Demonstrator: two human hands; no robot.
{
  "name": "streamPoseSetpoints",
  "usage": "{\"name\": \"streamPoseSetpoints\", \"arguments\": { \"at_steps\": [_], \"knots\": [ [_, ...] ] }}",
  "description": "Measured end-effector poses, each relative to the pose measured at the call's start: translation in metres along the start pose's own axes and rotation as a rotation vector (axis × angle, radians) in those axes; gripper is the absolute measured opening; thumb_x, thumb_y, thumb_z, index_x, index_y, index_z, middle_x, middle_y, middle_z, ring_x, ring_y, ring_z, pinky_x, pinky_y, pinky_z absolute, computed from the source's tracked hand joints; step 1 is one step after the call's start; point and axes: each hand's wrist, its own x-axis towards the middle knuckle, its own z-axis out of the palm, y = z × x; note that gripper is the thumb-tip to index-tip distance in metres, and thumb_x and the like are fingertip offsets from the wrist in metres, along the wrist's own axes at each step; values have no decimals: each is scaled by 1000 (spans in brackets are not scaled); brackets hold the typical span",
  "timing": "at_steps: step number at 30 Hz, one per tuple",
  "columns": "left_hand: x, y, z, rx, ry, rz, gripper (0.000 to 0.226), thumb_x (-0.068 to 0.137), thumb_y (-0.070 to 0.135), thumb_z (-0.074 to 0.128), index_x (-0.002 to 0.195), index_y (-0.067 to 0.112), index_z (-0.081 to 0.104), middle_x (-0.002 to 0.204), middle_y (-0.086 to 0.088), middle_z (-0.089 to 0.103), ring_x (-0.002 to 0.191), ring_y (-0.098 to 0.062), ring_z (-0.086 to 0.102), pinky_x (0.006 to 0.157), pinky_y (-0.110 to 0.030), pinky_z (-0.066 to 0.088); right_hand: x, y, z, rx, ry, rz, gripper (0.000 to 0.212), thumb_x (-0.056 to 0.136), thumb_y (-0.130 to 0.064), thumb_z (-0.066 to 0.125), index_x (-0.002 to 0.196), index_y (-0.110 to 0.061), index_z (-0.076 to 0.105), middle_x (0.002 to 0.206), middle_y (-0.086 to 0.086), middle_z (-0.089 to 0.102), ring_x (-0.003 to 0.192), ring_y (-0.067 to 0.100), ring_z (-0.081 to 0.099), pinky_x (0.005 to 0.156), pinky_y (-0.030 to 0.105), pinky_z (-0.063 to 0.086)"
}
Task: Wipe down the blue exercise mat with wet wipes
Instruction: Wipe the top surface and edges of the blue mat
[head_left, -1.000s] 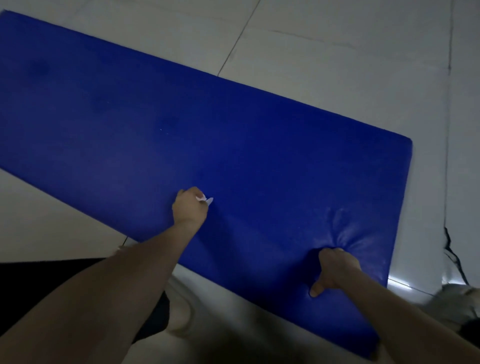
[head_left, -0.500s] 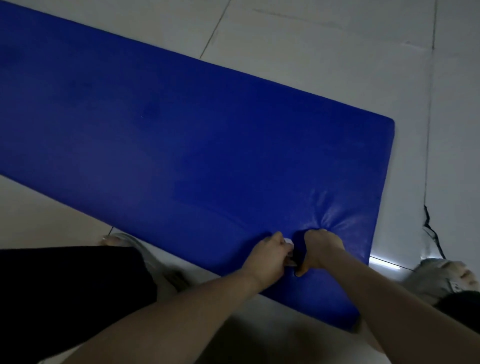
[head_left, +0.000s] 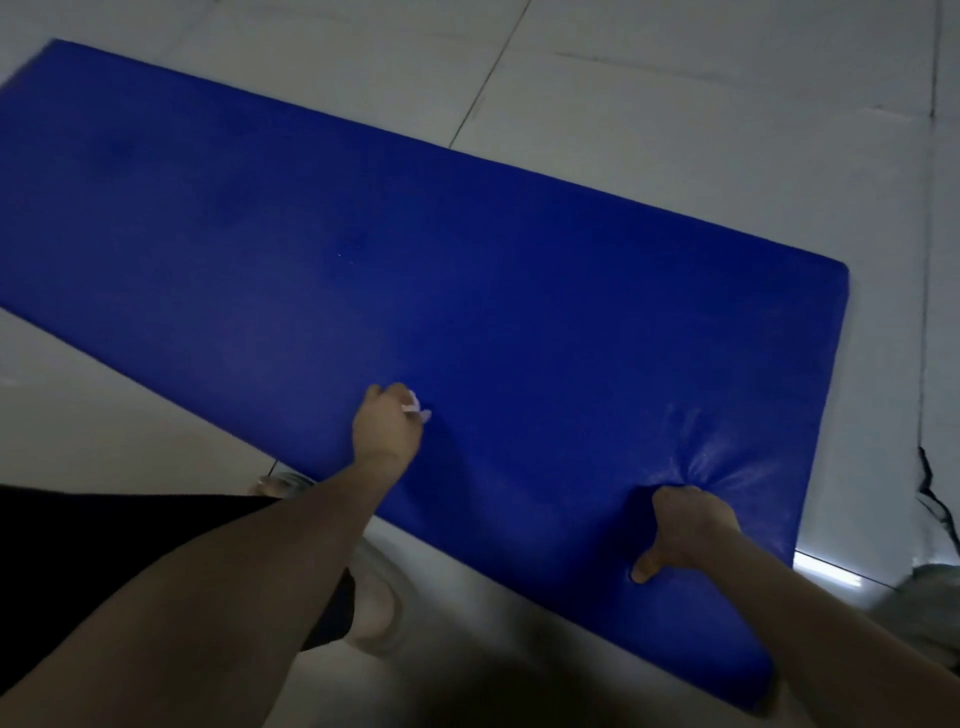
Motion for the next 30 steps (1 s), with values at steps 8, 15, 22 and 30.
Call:
{"name": "streamPoseSetpoints", "arguments": {
  "at_steps": [8, 15, 22, 30],
  "knots": [
    [-44, 32, 25, -219, -85, -19, 36, 93, 48, 67, 81, 18, 52, 79, 4, 61, 70, -17, 58, 58, -29, 39, -2, 1, 0, 2, 12, -10, 91, 55, -71, 85, 123, -20, 50, 122, -1, 56, 113, 18, 55, 91, 33, 52],
    [-141, 93, 73, -68, -420, 450, 16, 97, 34, 58, 105, 20, 61, 112, 1, 59, 94, -21, 62, 79, -38, 52, -6, 2, 0, 14, 37, -15, 93, 57, -73, 82, 124, -19, 48, 125, 1, 55, 115, 20, 54, 91, 33, 49],
    [-147, 82, 76, 107, -543, 816, 6, 91, 21, 60, 92, 15, 61, 104, 0, 48, 93, -20, 49, 76, -40, 48, -5, 3, 0, 27, 39, -18, 91, 55, -73, 84, 121, -20, 49, 120, 0, 56, 109, 19, 56, 85, 32, 49],
    [-77, 16, 31, 208, -186, 422, 14, 89, 15, 54, 79, 21, 46, 99, -1, 47, 90, -23, 50, 75, -38, 48, -6, -3, -6, -4, -13, -10, 86, 58, -68, 85, 120, -21, 49, 116, -3, 54, 106, 17, 54, 90, 32, 52]
  ]
}}
